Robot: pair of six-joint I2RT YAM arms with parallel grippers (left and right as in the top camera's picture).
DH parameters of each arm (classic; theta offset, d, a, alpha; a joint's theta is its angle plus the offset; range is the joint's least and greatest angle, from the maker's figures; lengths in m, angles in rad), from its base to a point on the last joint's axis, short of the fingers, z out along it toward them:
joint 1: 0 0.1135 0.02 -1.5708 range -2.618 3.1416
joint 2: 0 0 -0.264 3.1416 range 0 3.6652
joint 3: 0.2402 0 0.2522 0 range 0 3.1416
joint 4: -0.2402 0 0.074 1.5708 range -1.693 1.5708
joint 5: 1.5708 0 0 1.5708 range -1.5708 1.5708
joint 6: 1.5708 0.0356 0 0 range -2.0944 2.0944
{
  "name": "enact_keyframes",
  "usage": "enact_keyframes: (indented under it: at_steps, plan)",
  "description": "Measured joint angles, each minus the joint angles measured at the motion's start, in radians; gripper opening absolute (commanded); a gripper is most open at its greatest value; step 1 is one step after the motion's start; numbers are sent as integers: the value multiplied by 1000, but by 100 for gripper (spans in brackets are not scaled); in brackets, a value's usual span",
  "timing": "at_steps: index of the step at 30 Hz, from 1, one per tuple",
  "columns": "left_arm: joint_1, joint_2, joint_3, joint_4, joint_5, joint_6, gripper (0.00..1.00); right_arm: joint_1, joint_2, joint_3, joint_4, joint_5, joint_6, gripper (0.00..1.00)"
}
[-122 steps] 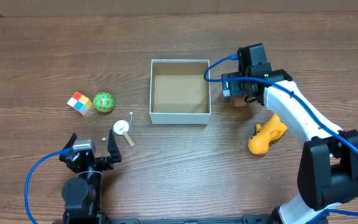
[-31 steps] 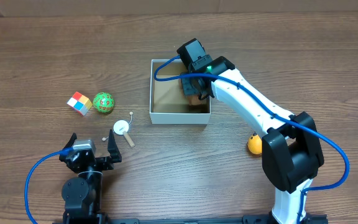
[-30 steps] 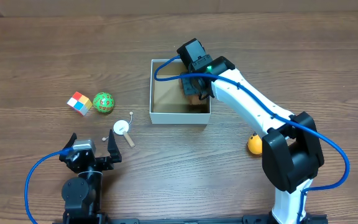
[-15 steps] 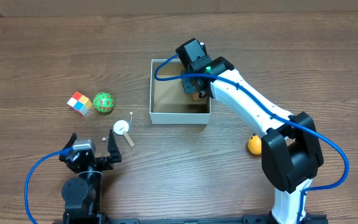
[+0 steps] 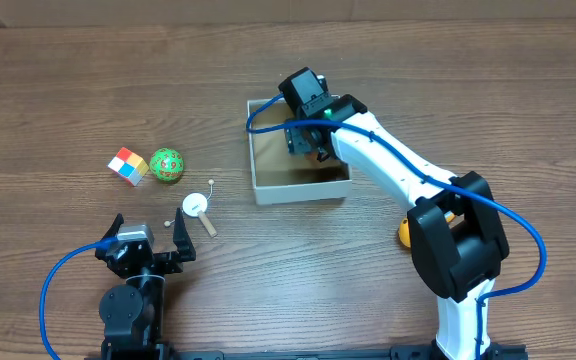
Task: Pack container
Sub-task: 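Carry the hamster left and lower it into the white box, then open the right gripper and withdraw it from the box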
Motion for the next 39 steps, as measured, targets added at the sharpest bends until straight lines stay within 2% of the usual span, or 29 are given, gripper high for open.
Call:
enact_keyframes:
  at_steps: [6,10,13,15,16,17,19,20,24,26,30,39]
  plan:
    - [0,0,0,0,0,0,100,0,0,1,-11,0,0,86]
    - [0,0,0,0,0,0,100,0,0,39,-78,0,0,86]
    - [0,0,0,1,0,0,100,1,-4,134,-179,0,2,83]
    - [0,0,0,0,0,0,100,1,-20,197,-247,2,5,77]
    - [0,0,0,0,0,0,100,1,-36,233,-288,5,13,71]
    - [0,0,0,0,0,0,100,0,-58,263,-324,12,27,54]
    - [0,0,0,0,0,0,100,-6,-113,301,-390,23,49,13]
    - [0,0,0,0,0,0,100,-16,-157,317,-430,26,61,4]
    - [0,0,0,0,0,0,100,-98,-243,335,-574,29,108,4]
    - [0,0,0,0,0,0,100,-150,-251,318,-591,29,121,4]
    - [0,0,0,0,0,0,100,-196,-243,211,-566,23,133,4]
    - [0,0,0,0,0,0,100,-189,-221,-51,-407,-47,139,4]
